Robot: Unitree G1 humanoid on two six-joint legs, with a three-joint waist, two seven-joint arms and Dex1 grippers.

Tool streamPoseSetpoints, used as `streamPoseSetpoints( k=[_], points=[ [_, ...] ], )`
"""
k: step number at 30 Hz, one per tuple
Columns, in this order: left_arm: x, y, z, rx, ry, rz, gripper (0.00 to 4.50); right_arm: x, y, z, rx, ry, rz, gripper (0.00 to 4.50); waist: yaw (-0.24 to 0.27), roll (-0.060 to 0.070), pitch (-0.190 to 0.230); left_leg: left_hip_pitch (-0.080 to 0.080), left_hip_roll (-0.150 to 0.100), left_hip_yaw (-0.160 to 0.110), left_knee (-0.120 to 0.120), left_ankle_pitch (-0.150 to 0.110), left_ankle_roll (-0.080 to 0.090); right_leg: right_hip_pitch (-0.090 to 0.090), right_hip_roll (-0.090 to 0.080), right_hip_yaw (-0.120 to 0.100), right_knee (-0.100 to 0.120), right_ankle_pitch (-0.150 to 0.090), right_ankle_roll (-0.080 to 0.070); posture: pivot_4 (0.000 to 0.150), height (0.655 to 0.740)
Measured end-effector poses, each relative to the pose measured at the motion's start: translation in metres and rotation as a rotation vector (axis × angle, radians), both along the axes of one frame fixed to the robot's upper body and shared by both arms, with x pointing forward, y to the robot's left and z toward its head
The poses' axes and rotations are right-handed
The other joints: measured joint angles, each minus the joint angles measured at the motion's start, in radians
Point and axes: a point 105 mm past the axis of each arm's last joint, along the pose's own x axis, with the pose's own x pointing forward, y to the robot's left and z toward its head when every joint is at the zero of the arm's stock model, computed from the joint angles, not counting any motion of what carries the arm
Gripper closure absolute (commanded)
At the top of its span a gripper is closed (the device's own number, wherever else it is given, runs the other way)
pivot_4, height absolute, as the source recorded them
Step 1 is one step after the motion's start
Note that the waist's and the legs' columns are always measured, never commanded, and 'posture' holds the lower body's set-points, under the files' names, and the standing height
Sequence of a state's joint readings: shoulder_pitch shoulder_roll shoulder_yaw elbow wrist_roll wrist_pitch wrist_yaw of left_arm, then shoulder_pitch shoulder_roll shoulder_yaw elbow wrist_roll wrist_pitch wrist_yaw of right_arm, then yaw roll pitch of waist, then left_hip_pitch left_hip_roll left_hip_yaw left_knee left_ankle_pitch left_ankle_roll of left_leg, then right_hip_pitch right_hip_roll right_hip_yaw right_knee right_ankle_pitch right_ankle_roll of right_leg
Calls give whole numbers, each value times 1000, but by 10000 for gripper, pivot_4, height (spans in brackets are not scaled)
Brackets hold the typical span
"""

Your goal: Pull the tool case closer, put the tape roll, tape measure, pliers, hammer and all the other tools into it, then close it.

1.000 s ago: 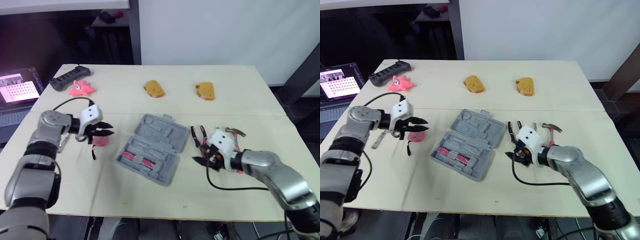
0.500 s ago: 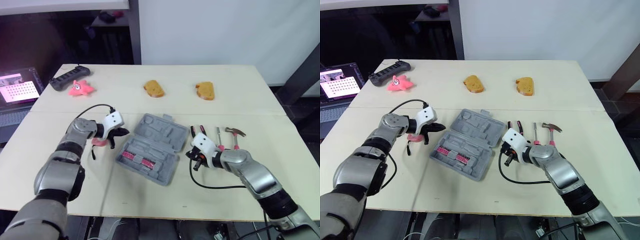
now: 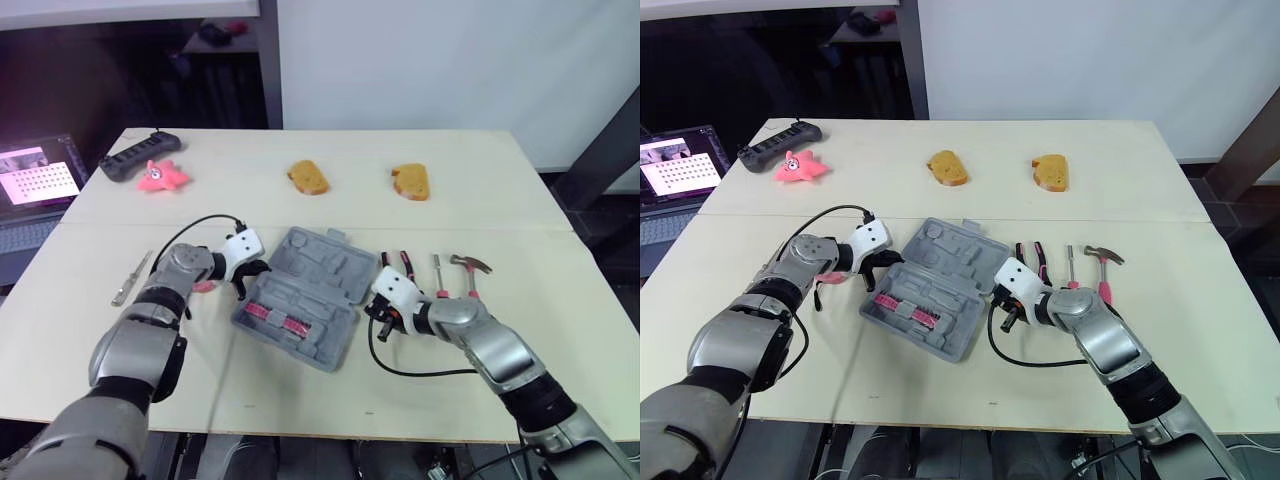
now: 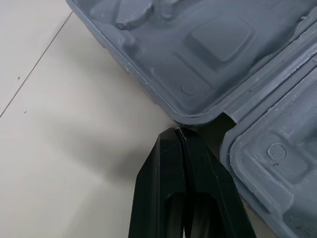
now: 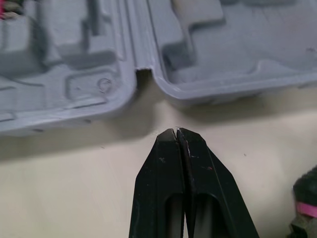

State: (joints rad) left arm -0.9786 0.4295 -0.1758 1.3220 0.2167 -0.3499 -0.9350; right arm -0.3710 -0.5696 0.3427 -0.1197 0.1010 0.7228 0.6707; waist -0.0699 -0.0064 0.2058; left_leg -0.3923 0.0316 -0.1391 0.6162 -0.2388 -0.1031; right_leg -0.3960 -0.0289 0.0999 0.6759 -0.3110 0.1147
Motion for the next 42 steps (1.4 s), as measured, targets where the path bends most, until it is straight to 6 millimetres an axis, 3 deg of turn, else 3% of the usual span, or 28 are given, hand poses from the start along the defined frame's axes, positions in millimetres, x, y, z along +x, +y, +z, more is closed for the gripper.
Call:
streamPoseSetpoints(
  k=[15, 29, 35, 42],
  points=[
    [-21, -1, -12, -102, 123, -76, 45000, 8, 13, 1, -26, 9, 47, 44229, -2, 0, -1, 2, 0, 0, 0, 0, 0, 0, 0, 0, 3, 0, 0, 1500, 7400],
    [-51, 20, -17, -138, 189, -153, 45000, 7, -5, 16, -70, -10, 179, 44229, -3, 0, -1, 2, 0, 0, 0, 0, 0, 0, 0, 0, 4, 0, 0, 1500, 7400],
    [-69, 26, -20, -152, 226, -163, 45000, 1, -2, 22, -64, -20, 275, 44229, -1, 0, -1, 2, 0, 0, 0, 0, 0, 0, 0, 0, 4, 0, 0, 1500, 7400],
    [-59, 26, -10, -140, 144, -103, 45000, -6, 2, 19, -58, -13, 322, 44229, 1, 0, -1, 1, 0, 0, 0, 0, 0, 0, 0, 0, 4, 0, 0, 1500, 7400]
  ],
)
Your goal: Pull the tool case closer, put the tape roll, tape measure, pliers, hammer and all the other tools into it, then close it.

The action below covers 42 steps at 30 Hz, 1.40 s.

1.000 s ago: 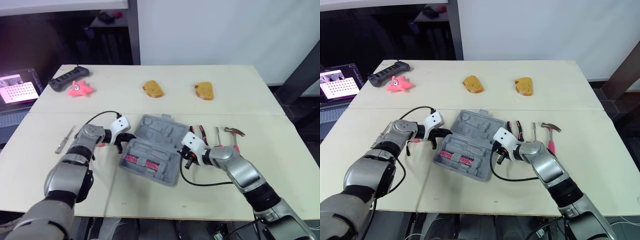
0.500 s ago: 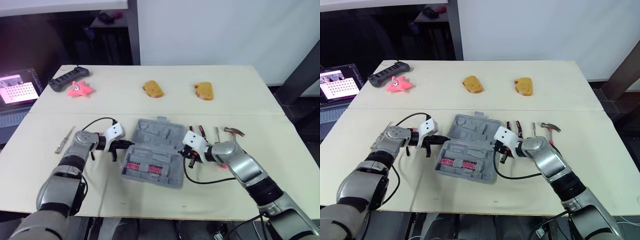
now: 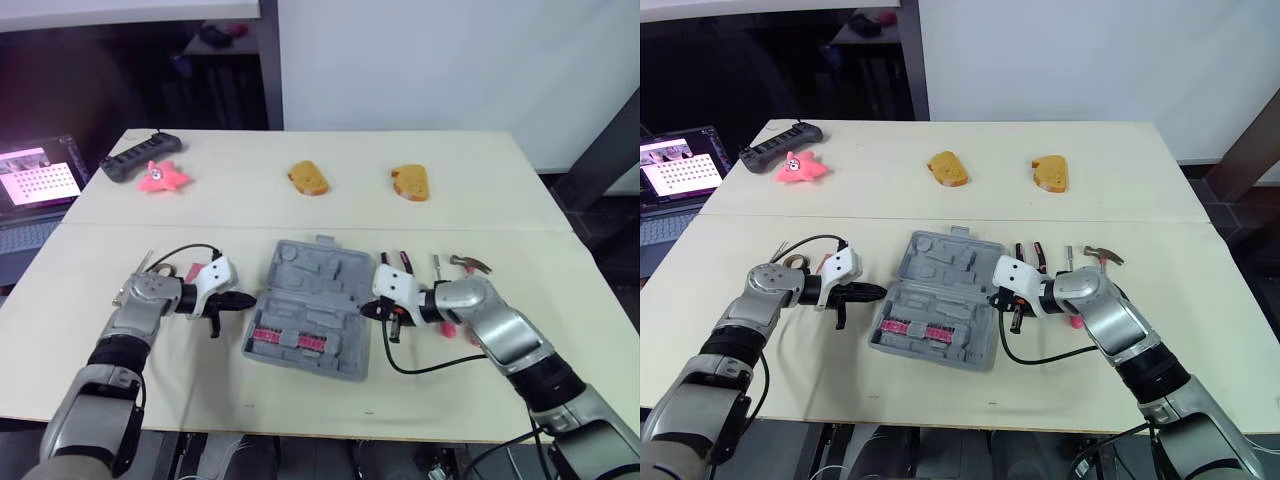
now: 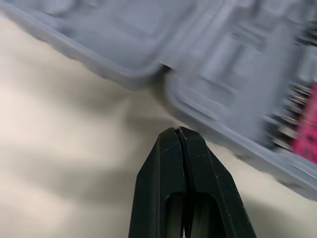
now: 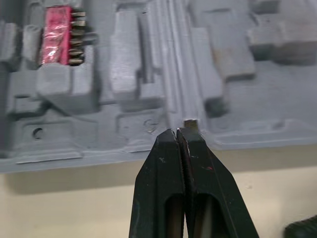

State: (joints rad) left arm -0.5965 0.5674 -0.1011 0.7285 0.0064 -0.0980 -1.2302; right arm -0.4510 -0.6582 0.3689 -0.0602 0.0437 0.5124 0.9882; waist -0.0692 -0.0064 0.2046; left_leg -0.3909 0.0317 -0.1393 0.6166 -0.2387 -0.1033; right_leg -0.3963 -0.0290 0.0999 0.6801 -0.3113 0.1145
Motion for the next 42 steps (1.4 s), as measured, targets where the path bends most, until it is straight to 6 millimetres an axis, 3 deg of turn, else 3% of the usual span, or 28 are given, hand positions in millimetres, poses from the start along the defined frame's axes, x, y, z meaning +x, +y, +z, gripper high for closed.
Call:
streamPoseSetpoints(
  k=[8, 17, 26, 34, 38, 42],
  points=[
    [5, -3, 5, -1, -21, -8, 45000, -7, 2, -2, -4, -2, 5, 44229, 0, 0, 0, 0, 0, 0, 0, 0, 0, 0, 0, 0, 0, 0, 0, 1500, 7400],
    [-20, -28, 1, -68, 77, -165, 45000, -7, 6, -10, -8, -2, -12, 44229, 0, 0, 0, 0, 0, 0, 0, 0, 0, 0, 0, 0, 0, 0, 0, 1500, 7400],
    [-37, -17, -14, -45, 108, -127, 45000, -12, 12, -4, 2, 0, -6, 44229, 0, 0, 0, 0, 0, 0, 0, 0, 0, -1, 0, 0, 0, 0, 0, 1500, 7400],
    [-31, -13, -13, -39, 71, -62, 45000, -28, 15, -9, 22, 46, 1, 44229, 2, 0, 0, 0, 0, 0, 0, 0, 0, 0, 0, 0, 0, 0, 0, 1500, 7400],
    [-29, -14, -10, -41, 61, -59, 45000, -22, 7, -5, 6, 32, -23, 44229, 0, 0, 0, 0, 0, 0, 0, 0, 0, 0, 0, 0, 0, 0, 0, 1500, 7400],
    [-28, -16, -7, -44, 50, -61, 45000, 1, -20, 17, -20, -41, -87, 44229, 1, 0, 0, 0, 0, 0, 0, 0, 0, 0, 0, 0, 0, 0, 0, 1500, 7400]
  ],
)
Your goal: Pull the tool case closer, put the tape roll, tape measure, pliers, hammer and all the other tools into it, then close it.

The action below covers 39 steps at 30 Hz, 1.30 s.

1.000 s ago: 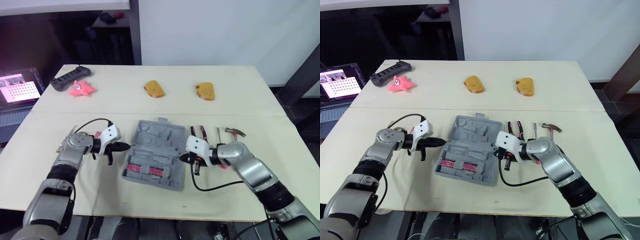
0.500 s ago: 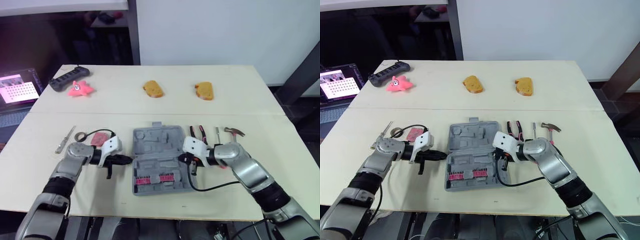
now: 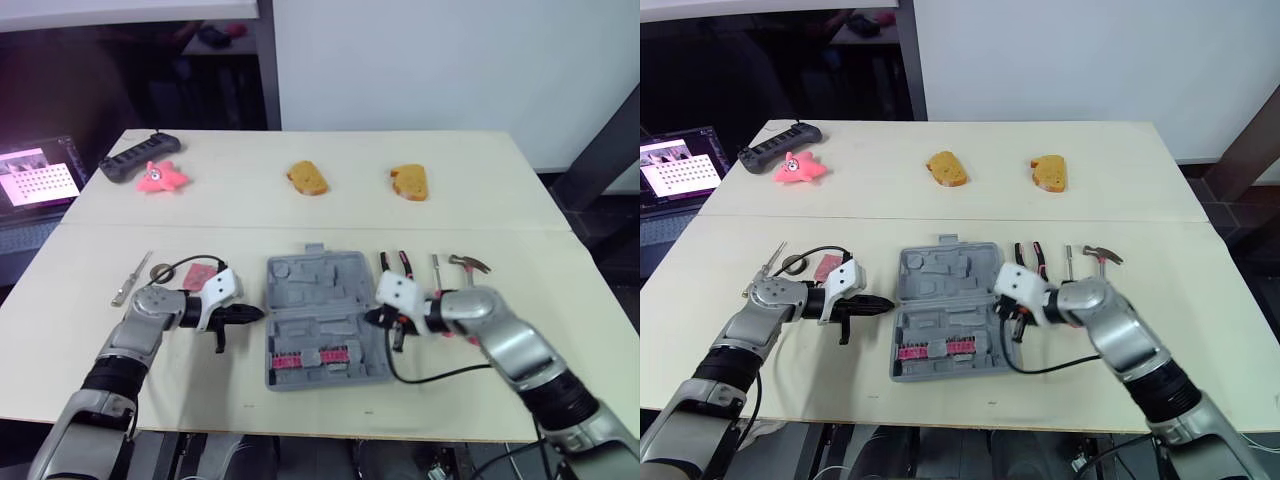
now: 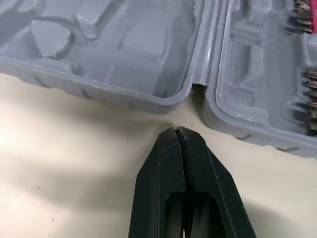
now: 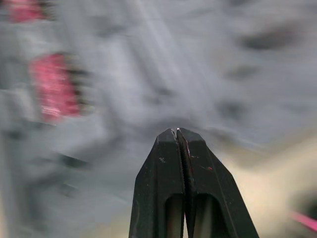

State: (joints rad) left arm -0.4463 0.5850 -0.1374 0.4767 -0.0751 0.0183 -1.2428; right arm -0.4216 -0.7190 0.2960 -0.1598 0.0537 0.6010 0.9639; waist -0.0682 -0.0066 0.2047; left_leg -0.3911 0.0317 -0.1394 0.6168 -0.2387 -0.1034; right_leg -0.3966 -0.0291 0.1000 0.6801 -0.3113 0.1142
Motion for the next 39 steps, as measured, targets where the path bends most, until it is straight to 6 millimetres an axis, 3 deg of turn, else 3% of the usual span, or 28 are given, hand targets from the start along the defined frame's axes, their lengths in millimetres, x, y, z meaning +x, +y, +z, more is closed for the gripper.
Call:
streamPoseSetpoints(
  k=[3, 6, 14, 33, 39],
  points=[
    [1, -1, 2, -4, -9, 2, 45000, 13, -15, 8, -30, -36, -21, 44229, 0, 0, 0, 0, 0, 0, 0, 0, 0, 0, 0, 0, 0, 0, 0, 1500, 7400],
    [3, -3, 2, -9, -6, 17, 45000, 20, -23, -7, -74, -14, -10, 44229, -2, 0, 0, 0, 0, 0, 0, 0, 0, 0, 0, 0, 0, 0, 0, 1500, 7400],
    [8, -10, 6, -24, -10, 19, 45000, 30, -10, -26, -114, -4, 83, 44229, -2, 0, 0, 0, 0, 0, 0, 0, 0, 0, 0, 0, 0, 0, 0, 1500, 7400],
    [6, -16, 0, -29, 19, 34, 45000, 17, 2, -33, -83, 43, 105, 44229, -2, 0, 0, 0, 0, 0, 0, 0, 0, 0, 0, 0, 0, 0, 0, 1500, 7400],
    [-13, -5, -1, 5, 29, 30, 45000, -1, 12, -37, -52, 64, 129, 44229, -2, 0, 0, 0, 0, 0, -1, 0, 0, -1, 0, 0, 0, 0, 0, 1500, 7400]
  ],
)
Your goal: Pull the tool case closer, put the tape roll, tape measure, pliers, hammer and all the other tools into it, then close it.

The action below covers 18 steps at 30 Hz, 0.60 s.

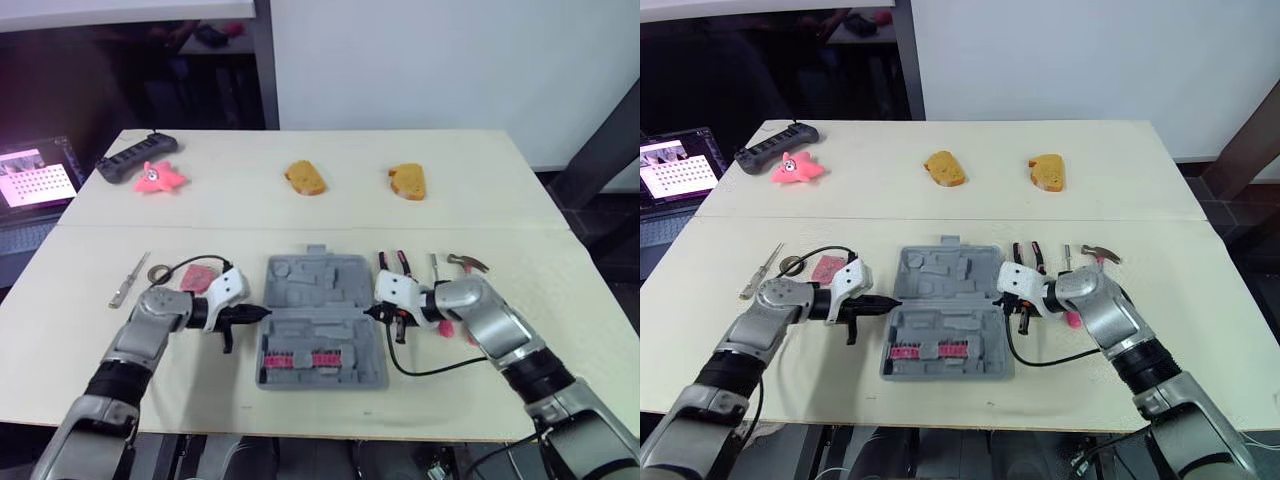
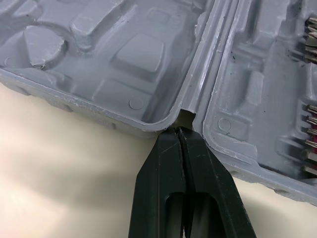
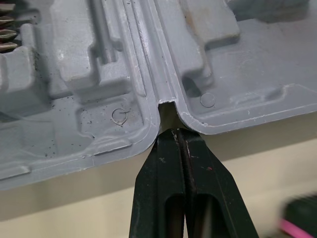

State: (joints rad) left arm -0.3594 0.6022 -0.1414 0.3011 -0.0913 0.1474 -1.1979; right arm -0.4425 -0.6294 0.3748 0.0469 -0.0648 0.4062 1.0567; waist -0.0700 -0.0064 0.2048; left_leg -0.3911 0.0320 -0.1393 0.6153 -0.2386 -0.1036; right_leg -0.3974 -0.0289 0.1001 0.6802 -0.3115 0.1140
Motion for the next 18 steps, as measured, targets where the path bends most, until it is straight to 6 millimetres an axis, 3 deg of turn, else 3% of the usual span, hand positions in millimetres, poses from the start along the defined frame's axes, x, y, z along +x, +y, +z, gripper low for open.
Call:
streamPoseSetpoints(
  k=[6, 18],
  points=[
    [-13, 3, -3, 9, 30, 16, 45000, -15, 5, -4, 14, 33, -2, 44229, 1, 0, 0, 0, 0, 0, 1, 0, 0, 1, 0, 0, 0, 0, 0, 1500, 7400],
    [-19, 3, -4, 4, 28, 45, 45000, -26, 8, -6, 20, 62, -20, 44229, 1, 0, 0, 0, 0, 0, 1, 0, 0, 0, 0, 0, 0, 0, 0, 1500, 7400]
  ],
)
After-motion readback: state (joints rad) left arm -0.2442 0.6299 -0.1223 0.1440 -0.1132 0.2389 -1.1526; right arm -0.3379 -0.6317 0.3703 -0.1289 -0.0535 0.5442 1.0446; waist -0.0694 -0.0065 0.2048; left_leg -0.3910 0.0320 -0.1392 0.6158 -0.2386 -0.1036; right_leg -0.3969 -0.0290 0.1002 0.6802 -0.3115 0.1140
